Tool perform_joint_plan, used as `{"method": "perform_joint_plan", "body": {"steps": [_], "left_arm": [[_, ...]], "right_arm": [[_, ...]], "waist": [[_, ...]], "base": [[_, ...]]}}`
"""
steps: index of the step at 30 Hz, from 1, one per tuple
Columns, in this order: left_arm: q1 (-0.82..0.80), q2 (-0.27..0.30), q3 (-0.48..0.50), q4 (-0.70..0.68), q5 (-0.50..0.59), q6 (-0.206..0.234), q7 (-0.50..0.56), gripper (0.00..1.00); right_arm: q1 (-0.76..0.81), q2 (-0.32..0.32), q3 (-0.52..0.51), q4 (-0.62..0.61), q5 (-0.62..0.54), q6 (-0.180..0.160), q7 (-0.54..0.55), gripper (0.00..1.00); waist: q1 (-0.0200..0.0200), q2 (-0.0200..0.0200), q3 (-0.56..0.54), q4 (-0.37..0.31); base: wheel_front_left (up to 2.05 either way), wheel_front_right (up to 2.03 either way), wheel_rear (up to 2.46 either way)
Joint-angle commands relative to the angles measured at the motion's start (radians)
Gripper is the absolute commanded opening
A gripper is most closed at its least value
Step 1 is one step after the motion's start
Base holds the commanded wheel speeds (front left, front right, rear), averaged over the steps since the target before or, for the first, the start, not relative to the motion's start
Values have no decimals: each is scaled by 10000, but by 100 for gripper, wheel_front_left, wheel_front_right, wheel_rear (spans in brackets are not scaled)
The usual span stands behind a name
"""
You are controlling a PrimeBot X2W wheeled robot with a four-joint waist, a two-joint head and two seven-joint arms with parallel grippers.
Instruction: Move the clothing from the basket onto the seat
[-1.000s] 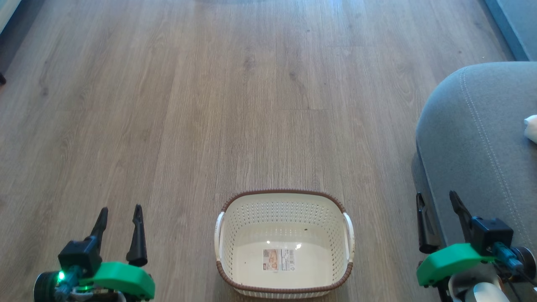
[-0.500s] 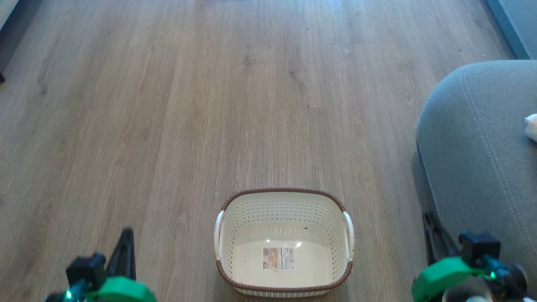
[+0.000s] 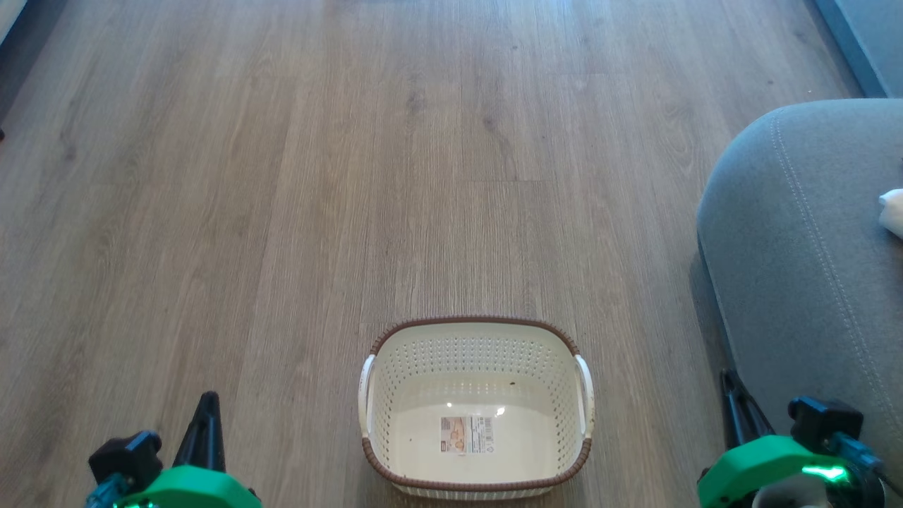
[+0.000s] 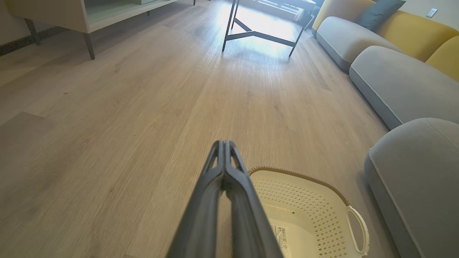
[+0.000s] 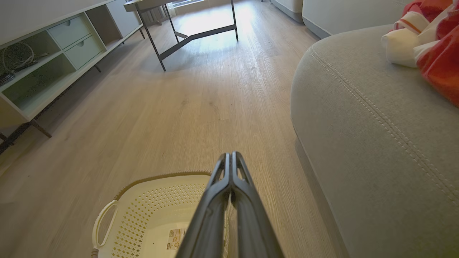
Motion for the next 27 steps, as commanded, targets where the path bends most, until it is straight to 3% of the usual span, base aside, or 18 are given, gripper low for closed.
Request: {"method": "perform_joint_plan", "body": {"steps": [1,27], "left_arm": [[-467,28,98,-346,-202,-33,48,0],[-848,35,236,-440,-3248,-86,802,0]], "right_arm": [[-463,-37,-95,-316,210,3,60,0],[-761,46,-418,-329,3145,8,757,0]], "waist": [[0,0,0,-2],[0,0,28,-106]], "base": [[0,0,0],[0,0,0]]}}
